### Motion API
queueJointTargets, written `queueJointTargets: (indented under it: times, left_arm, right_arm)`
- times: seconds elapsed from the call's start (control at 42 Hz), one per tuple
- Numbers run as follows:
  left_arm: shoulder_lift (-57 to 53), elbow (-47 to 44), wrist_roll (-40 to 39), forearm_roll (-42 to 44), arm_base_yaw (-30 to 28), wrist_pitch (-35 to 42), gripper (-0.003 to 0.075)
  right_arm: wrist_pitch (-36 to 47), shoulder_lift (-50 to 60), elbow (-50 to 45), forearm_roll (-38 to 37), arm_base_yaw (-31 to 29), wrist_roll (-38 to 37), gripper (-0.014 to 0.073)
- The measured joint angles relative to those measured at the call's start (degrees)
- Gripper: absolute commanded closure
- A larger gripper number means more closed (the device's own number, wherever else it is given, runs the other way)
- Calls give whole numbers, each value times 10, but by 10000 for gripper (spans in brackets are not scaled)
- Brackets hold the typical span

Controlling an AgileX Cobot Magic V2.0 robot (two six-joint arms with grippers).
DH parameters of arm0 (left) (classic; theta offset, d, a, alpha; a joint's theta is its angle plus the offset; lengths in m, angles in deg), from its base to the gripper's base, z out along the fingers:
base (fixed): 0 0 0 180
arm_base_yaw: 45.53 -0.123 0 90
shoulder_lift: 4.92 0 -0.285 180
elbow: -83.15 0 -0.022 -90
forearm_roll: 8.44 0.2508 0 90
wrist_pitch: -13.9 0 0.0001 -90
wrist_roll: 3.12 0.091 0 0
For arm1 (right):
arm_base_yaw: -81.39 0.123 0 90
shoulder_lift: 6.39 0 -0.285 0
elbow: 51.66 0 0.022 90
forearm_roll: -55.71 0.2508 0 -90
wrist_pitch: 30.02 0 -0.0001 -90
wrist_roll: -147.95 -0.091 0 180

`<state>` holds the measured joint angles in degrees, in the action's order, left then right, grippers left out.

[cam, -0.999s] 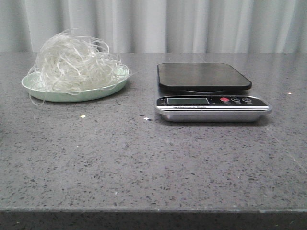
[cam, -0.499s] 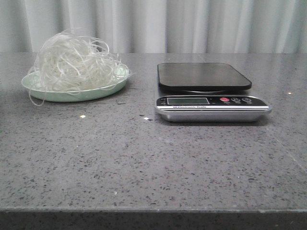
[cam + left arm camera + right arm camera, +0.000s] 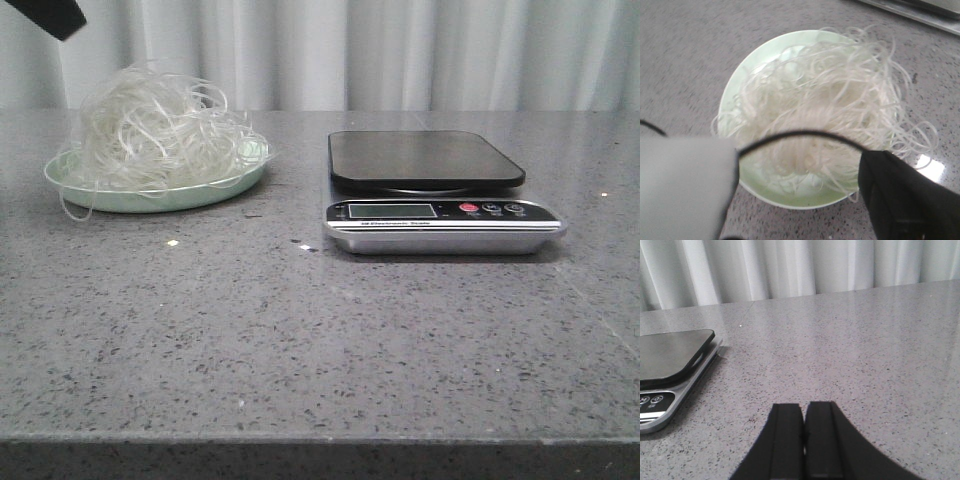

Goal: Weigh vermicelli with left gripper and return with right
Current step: 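Lower the left gripper into the vermicelli on the green plate and grasp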

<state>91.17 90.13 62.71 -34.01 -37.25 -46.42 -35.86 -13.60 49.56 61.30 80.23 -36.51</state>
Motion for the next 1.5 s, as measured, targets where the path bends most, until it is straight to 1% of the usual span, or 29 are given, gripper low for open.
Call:
queueJointTargets:
  times: [0.166, 0.262, 0.452, 0.69, 0.761, 0.809, 0.88, 0.975, 0.999, 1.07, 1.261, 1.498]
  left_arm:
    - [28, 0, 39, -1, 30, 2, 174]
    - [44, 0, 44, -1, 39, 18, 174]
    - [77, 0, 48, 0, 39, 51, 174]
    - [117, 0, 48, 0, 39, 57, 181]
    - [124, 1, 48, 0, 39, 57, 218]
    - [124, 1, 48, 0, 39, 57, 274]
    - [124, 1, 48, 0, 39, 57, 386]
    - [124, 1, 48, 0, 39, 57, 569]
    - [124, 1, 48, 0, 39, 57, 599]
    - [124, 1, 48, 0, 39, 57, 567]
    - [124, 9, 48, 1, 39, 47, 576]
    - [105, 57, 48, 6, 39, 21, 576]
  right_arm:
    - [0, 0, 0, 0, 0, 0, 442]
    - [0, 0, 0, 0, 0, 0, 442]
    - [0, 0, 0, 0, 0, 0, 442]
    - [0, 0, 0, 0, 0, 0, 442]
    - [0, 0, 0, 0, 0, 0, 442]
    - [0, 0, 0, 0, 0, 0, 442]
    - [0, 0, 0, 0, 0, 0, 442]
    - [0, 0, 0, 0, 0, 0, 442]
    - [0, 0, 0, 0, 0, 0, 442]
    - [0, 0, 0, 0, 0, 0, 442]
    - [0, 0, 0, 0, 0, 0, 442]
    - [0, 0, 0, 0, 0, 0, 442]
